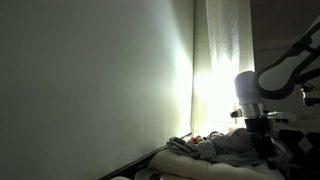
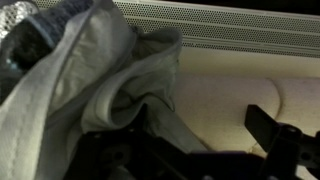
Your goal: Remove the socks away from the grey bag
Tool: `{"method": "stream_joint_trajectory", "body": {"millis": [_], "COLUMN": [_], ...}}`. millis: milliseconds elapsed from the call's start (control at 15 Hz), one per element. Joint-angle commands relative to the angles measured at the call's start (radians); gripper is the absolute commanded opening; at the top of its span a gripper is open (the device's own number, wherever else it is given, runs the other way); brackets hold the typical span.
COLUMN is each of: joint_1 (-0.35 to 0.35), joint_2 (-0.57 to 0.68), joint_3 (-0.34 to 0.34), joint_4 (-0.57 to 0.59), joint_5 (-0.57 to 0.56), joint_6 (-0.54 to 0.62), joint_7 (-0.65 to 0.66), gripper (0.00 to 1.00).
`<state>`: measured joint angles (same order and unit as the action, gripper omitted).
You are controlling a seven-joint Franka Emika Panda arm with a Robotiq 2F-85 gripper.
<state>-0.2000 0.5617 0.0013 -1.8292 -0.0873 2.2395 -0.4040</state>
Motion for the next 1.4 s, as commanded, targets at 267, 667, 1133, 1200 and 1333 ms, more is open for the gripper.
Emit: {"method": "stream_joint_trajectory", "body": {"millis": [267, 667, 1133, 1200, 1333], "joint_1": [0.041, 0.172, 0.284, 0.294, 0.316], "joint_2": [0.01, 0.044, -0.079, -0.094, -0.125], "joint_3": [0.007, 0.039, 0.068, 0.073, 0.08], "joint_4": [0.003, 0.015, -0.109, -0.125, -0.158], "joint_5": [-0.022, -0.107, -0.188, -0.195, -0.218], "joint_6": [-0.039, -0.104, -0.093, -0.093, -0.09], "joint_7": [-0.006, 0.025, 0.054, 0.057, 0.067], "gripper": [1.0, 1.0, 1.0, 1.0, 1.0]}}
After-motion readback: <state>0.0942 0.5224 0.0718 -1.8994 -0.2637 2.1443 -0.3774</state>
